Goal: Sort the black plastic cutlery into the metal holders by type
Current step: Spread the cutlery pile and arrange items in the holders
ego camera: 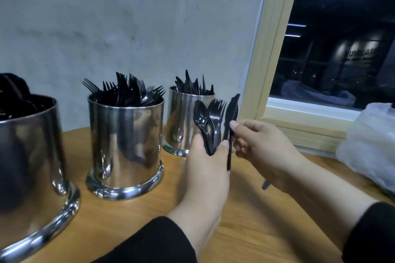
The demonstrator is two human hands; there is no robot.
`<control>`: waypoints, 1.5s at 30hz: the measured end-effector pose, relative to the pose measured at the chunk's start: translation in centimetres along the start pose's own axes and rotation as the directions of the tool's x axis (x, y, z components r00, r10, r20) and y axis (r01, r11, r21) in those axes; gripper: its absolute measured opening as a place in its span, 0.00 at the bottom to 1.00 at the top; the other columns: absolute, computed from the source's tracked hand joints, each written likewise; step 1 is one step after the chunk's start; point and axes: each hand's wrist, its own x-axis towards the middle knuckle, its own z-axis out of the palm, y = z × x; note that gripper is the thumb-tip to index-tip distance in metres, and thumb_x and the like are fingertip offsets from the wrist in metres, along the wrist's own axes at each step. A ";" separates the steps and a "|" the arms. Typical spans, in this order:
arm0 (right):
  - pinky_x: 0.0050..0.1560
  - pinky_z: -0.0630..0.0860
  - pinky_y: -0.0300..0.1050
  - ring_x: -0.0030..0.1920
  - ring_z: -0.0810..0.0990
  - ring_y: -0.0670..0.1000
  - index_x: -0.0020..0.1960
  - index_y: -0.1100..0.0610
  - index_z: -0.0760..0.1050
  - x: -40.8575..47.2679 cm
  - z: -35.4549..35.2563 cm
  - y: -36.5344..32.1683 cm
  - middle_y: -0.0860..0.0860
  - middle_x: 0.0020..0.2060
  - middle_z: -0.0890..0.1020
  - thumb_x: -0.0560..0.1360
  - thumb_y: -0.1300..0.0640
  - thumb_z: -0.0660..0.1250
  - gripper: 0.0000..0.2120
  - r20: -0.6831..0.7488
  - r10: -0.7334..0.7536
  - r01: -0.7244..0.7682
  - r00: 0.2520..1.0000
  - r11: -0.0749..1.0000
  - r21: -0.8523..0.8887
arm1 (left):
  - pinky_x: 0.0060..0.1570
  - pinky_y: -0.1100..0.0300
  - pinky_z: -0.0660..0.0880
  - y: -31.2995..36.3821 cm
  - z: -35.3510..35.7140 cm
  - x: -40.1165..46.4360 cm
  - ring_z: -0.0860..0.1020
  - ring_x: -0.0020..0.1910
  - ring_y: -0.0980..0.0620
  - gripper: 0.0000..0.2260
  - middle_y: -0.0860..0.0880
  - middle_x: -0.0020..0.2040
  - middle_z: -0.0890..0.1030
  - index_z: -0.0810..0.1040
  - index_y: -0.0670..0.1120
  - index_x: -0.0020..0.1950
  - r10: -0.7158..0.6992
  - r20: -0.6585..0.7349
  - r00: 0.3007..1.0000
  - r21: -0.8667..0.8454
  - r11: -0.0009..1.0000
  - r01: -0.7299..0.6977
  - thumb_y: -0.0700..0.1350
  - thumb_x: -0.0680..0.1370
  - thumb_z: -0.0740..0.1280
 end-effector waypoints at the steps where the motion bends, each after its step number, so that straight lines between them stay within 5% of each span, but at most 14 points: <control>1: 0.39 0.68 0.43 0.30 0.70 0.47 0.40 0.58 0.77 0.5 -0.1 -0.4 0.48 0.27 0.73 0.82 0.55 0.66 0.13 0.017 0.007 -0.007 1.000 1.000 0.025 | 0.25 0.67 0.69 0.1 0.0 0.2 0.75 0.30 0.58 0.05 0.51 0.43 0.85 0.78 0.52 0.52 -0.012 0.004 1.000 -0.017 1.000 0.012 0.42 0.83 0.67; 8: 0.39 0.70 0.45 0.32 0.72 0.50 0.41 0.59 0.75 2.8 -0.3 -2.0 0.54 0.31 0.71 0.80 0.57 0.69 0.10 0.167 0.050 -0.040 0.985 0.997 -0.065 | 0.25 0.62 0.72 1.0 -1.0 1.5 0.76 0.28 0.55 0.04 0.44 0.44 0.84 0.78 0.48 0.56 0.007 -0.003 1.000 -0.038 0.999 -0.007 0.41 0.83 0.65; 12: 0.43 0.72 0.48 0.37 0.72 0.52 0.47 0.61 0.79 4.8 -0.3 -4.8 0.54 0.35 0.74 0.80 0.55 0.69 0.09 0.036 -0.118 0.122 0.992 0.982 -0.146 | 0.31 0.58 0.80 1.4 -1.9 2.9 0.84 0.34 0.49 0.05 0.41 0.52 0.83 0.73 0.40 0.59 0.037 -0.079 0.996 -0.071 0.997 -0.043 0.40 0.84 0.64; 15: 0.38 0.71 0.45 0.37 0.73 0.50 0.51 0.65 0.79 7.9 0.0 -7.6 0.52 0.33 0.75 0.81 0.55 0.68 0.12 -0.135 -0.295 0.279 0.946 0.952 -0.130 | 0.28 0.58 0.79 1.8 -2.6 3.7 0.81 0.30 0.47 0.02 0.44 0.42 0.84 0.72 0.41 0.52 0.069 -0.135 0.988 -0.075 0.994 -0.080 0.38 0.84 0.63; 18: 0.37 0.71 0.44 0.36 0.75 0.49 0.51 0.62 0.80 11.6 0.8 -9.3 0.50 0.34 0.78 0.81 0.54 0.67 0.10 -0.203 -0.400 0.335 0.894 0.896 -0.292 | 0.25 0.57 0.75 1.8 -2.9 3.9 0.76 0.25 0.50 0.04 0.49 0.36 0.82 0.71 0.41 0.50 0.080 -0.124 0.989 -0.038 0.996 -0.086 0.39 0.84 0.64; 23: 0.34 0.71 0.42 0.35 0.76 0.50 0.50 0.61 0.81 15.3 2.0 -7.7 0.53 0.39 0.81 0.79 0.48 0.69 0.15 -0.128 -0.279 0.170 0.952 0.826 -0.538 | 0.25 0.58 0.69 2.2 -2.9 3.4 0.71 0.26 0.52 0.06 0.48 0.40 0.84 0.71 0.42 0.48 0.110 -0.071 0.991 0.000 0.994 -0.110 0.41 0.84 0.65; 26: 0.50 0.77 0.49 0.50 0.82 0.56 0.60 0.60 0.80 14.8 2.0 -6.2 0.56 0.51 0.84 0.77 0.38 0.68 0.26 -0.169 -0.350 0.132 0.921 0.689 -0.712 | 0.24 0.60 0.64 2.1 -2.9 3.5 0.66 0.26 0.52 0.05 0.49 0.38 0.83 0.72 0.42 0.49 0.088 -0.079 0.993 -0.053 0.994 -0.092 0.41 0.83 0.65; 28: 0.44 0.75 0.49 0.43 0.81 0.53 0.53 0.59 0.82 12.7 2.0 -6.2 0.58 0.43 0.84 0.78 0.34 0.62 0.28 -0.128 -0.438 0.277 0.890 0.741 -0.612 | 0.26 0.60 0.64 2.0 -2.9 3.6 0.65 0.26 0.52 0.05 0.51 0.36 0.82 0.74 0.44 0.49 0.085 -0.068 0.994 -0.059 0.994 -0.089 0.43 0.83 0.66; 31: 0.40 0.73 0.49 0.35 0.75 0.53 0.55 0.52 0.82 8.6 2.2 -6.5 0.57 0.35 0.80 0.77 0.34 0.62 0.24 0.204 -0.279 0.337 0.939 0.867 -0.368 | 0.28 0.59 0.65 2.0 -2.6 3.7 0.67 0.28 0.53 0.04 0.52 0.34 0.80 0.76 0.48 0.48 0.085 -0.044 0.995 -0.043 0.995 -0.087 0.45 0.82 0.67; 33: 0.39 0.71 0.48 0.35 0.72 0.54 0.55 0.54 0.83 6.9 2.4 -6.5 0.55 0.34 0.78 0.75 0.40 0.67 0.19 0.363 -0.208 0.325 0.908 0.896 -0.301 | 0.27 0.59 0.64 2.1 -2.5 3.6 0.67 0.28 0.53 0.05 0.51 0.33 0.79 0.77 0.51 0.47 0.074 -0.026 0.997 -0.047 0.996 -0.075 0.46 0.82 0.68; 37: 0.37 0.68 0.47 0.35 0.70 0.54 0.52 0.58 0.83 5.6 2.9 -7.1 0.58 0.36 0.77 0.78 0.54 0.70 0.08 0.352 -0.212 0.291 0.912 0.938 -0.189 | 0.26 0.60 0.63 3.0 -2.6 3.0 0.66 0.28 0.52 0.09 0.48 0.34 0.79 0.78 0.56 0.44 0.098 0.020 0.995 -0.078 0.992 -0.096 0.51 0.84 0.66; 45: 0.43 0.73 0.48 0.34 0.74 0.50 0.49 0.59 0.83 2.7 3.9 -10.3 0.53 0.33 0.80 0.78 0.57 0.70 0.05 0.325 -0.278 0.368 0.904 0.893 -0.260 | 0.24 0.60 0.63 6.0 -4.2 0.3 0.66 0.24 0.51 0.10 0.44 0.39 0.84 0.75 0.46 0.51 0.124 -0.017 0.992 -0.126 0.984 -0.125 0.51 0.86 0.60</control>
